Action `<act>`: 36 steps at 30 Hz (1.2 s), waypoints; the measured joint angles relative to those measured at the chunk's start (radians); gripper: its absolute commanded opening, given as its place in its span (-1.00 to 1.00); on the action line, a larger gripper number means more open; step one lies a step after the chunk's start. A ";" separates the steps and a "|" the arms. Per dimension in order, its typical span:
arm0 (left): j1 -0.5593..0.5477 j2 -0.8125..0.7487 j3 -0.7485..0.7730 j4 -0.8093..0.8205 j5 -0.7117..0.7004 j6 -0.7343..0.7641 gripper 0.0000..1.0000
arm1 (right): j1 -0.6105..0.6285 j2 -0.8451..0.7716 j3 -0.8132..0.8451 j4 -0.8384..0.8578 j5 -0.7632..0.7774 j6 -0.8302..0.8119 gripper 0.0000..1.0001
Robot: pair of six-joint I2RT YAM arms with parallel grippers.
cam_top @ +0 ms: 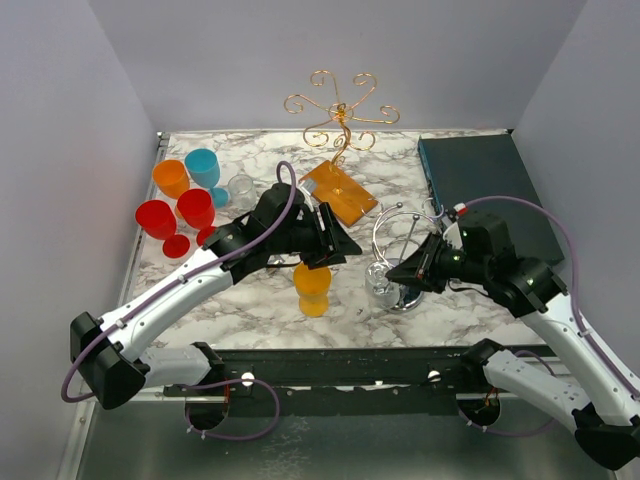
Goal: Take the wine glass off the wine glass rack
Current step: Pick up the wine glass from the wine rack.
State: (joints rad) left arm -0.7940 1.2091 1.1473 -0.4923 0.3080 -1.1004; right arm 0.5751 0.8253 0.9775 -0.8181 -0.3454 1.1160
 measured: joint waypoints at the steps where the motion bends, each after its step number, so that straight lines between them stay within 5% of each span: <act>1: 0.000 -0.002 -0.002 0.002 0.003 -0.002 0.13 | 0.000 0.001 0.004 0.001 -0.006 0.001 -0.82; 6: 0.000 -0.016 -0.017 0.015 0.023 -0.011 0.13 | 0.000 0.001 0.014 0.002 -0.019 0.005 -0.99; 36: -0.061 -0.045 -0.134 0.219 0.109 -0.179 0.11 | 0.000 -0.024 -0.033 0.101 -0.053 0.035 -0.99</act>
State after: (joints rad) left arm -0.8551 1.1637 1.0138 -0.2733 0.4168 -1.2797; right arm 0.5751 0.8009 0.9443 -0.7174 -0.3985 1.1507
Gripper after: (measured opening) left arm 0.561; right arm 0.037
